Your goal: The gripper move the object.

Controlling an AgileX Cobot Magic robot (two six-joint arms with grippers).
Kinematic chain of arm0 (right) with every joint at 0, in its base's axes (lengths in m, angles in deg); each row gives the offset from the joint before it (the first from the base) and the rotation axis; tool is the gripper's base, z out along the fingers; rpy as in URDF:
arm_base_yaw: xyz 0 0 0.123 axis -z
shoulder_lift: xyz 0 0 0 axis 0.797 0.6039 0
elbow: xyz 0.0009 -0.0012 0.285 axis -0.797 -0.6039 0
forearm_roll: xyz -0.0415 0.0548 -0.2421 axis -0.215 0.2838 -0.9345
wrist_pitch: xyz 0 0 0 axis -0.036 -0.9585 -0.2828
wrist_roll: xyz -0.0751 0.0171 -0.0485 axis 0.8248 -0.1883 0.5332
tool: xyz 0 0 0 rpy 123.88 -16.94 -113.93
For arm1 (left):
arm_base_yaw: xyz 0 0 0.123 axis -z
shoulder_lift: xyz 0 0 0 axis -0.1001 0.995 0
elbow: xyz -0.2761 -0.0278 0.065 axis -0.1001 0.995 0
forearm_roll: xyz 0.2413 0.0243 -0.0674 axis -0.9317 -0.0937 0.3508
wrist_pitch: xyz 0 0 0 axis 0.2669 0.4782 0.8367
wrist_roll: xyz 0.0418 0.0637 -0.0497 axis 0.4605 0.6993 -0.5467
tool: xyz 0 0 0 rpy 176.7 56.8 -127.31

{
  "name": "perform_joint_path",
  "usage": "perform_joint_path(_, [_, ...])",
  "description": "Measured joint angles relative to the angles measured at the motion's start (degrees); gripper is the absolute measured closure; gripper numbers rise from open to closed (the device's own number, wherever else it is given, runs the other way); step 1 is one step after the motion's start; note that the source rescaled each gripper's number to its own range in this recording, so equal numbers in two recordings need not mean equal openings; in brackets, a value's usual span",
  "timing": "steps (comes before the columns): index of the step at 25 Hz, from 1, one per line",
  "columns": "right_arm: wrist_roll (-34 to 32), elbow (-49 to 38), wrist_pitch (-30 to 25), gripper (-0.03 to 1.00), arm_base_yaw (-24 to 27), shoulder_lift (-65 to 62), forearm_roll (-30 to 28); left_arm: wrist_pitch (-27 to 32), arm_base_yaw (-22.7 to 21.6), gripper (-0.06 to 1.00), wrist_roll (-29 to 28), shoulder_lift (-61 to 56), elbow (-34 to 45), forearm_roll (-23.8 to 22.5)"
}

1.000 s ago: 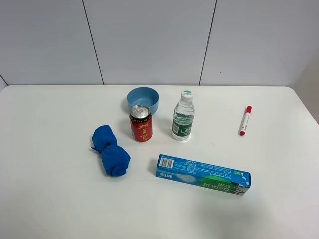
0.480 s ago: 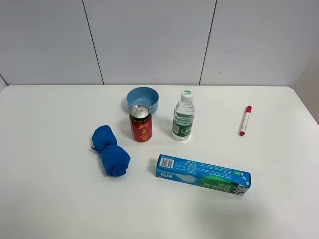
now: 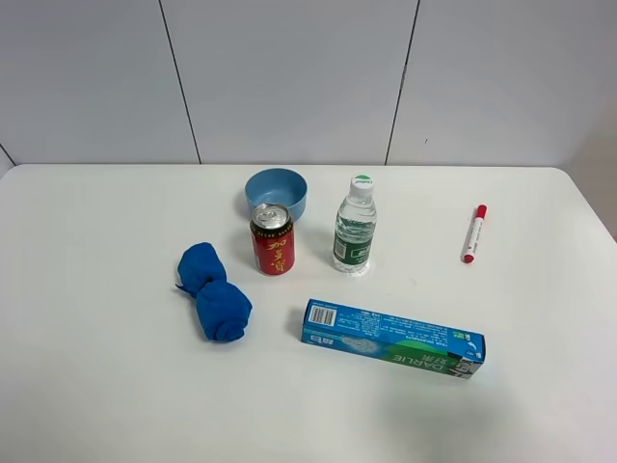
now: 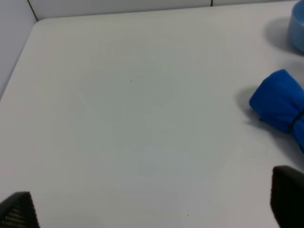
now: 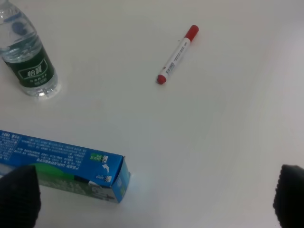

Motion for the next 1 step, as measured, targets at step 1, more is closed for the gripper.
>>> perform_joint_path(1, [0.0,0.0,0.0,-0.03,0.0,0.0,0.0,0.0,0.0,-0.06,0.0,0.0,0.0,0.0])
